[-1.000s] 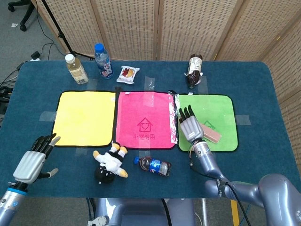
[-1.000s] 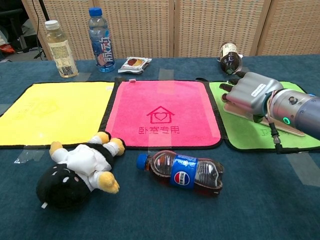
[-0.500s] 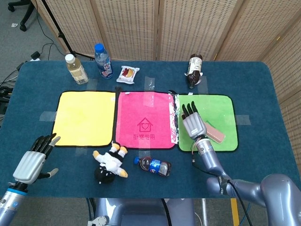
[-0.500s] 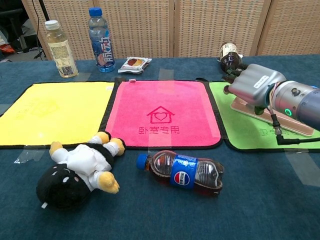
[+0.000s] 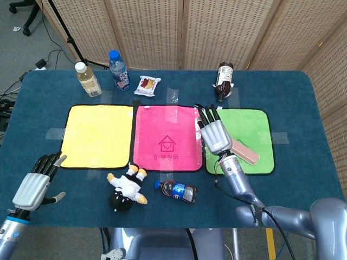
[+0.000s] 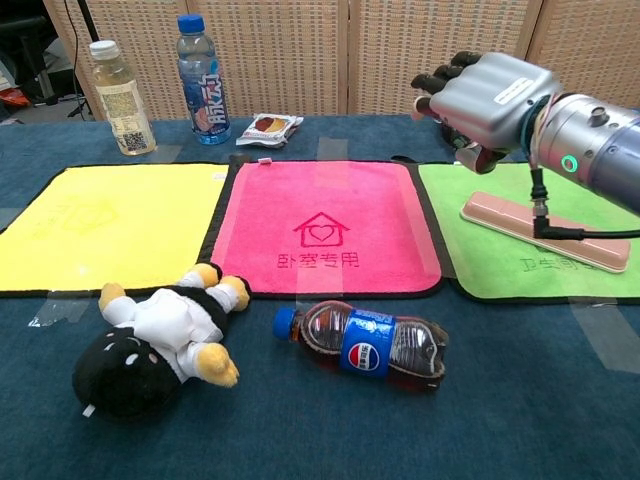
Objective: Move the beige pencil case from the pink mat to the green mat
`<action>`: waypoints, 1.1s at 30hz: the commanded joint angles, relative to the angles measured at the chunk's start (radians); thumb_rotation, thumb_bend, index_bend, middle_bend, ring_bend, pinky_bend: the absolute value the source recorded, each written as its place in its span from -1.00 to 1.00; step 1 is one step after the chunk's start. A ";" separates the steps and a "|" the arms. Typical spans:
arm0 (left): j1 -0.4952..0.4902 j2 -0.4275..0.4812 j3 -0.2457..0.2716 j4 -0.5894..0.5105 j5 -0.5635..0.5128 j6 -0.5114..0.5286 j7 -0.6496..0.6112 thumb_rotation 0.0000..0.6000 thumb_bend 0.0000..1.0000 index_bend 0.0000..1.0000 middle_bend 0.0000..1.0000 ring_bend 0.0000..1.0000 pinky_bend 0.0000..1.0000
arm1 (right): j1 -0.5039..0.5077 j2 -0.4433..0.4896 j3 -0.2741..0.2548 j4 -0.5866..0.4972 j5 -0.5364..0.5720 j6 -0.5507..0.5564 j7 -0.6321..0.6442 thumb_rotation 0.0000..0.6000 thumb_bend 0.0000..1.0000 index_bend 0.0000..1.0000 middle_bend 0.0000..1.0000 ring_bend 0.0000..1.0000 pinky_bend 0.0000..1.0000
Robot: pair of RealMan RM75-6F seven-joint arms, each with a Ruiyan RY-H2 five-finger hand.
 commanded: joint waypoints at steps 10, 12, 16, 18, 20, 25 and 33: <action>0.015 -0.041 -0.018 0.026 -0.003 0.043 0.029 1.00 -0.68 -1.00 -1.00 -1.00 -1.00 | -0.279 0.157 -0.115 -0.129 -0.330 0.281 0.524 1.00 -0.13 -0.80 -1.00 -1.00 -1.00; 0.018 -0.049 -0.020 0.031 -0.001 0.053 0.039 1.00 -0.68 -1.00 -1.00 -1.00 -1.00 | -0.321 0.168 -0.139 -0.121 -0.370 0.323 0.591 1.00 -0.19 -0.84 -1.00 -1.00 -1.00; 0.026 -0.063 -0.026 0.040 0.001 0.075 0.060 1.00 -0.68 -1.00 -1.00 -1.00 -1.00 | -0.419 0.186 -0.194 -0.088 -0.450 0.423 0.715 1.00 -0.26 -0.87 -1.00 -1.00 -1.00; 0.030 -0.068 -0.028 0.045 0.000 0.083 0.071 1.00 -0.68 -1.00 -1.00 -1.00 -1.00 | -0.462 0.191 -0.214 -0.067 -0.477 0.468 0.760 1.00 -0.27 -0.87 -1.00 -1.00 -1.00; 0.035 -0.072 -0.030 0.047 -0.001 0.093 0.085 1.00 -0.68 -1.00 -1.00 -1.00 -1.00 | -0.513 0.196 -0.235 -0.040 -0.504 0.517 0.821 1.00 -0.27 -0.87 -1.00 -1.00 -1.00; 0.048 -0.077 -0.035 0.046 0.003 0.122 0.113 1.00 -0.68 -1.00 -1.00 -1.00 -1.00 | -0.607 0.210 -0.270 0.033 -0.553 0.603 0.912 1.00 -0.27 -0.87 -1.00 -1.00 -1.00; 0.067 -0.079 -0.039 0.059 0.000 0.153 0.128 1.00 -0.68 -1.00 -1.00 -1.00 -1.00 | -0.718 0.223 -0.295 0.117 -0.575 0.665 0.986 1.00 -0.27 -0.87 -1.00 -1.00 -1.00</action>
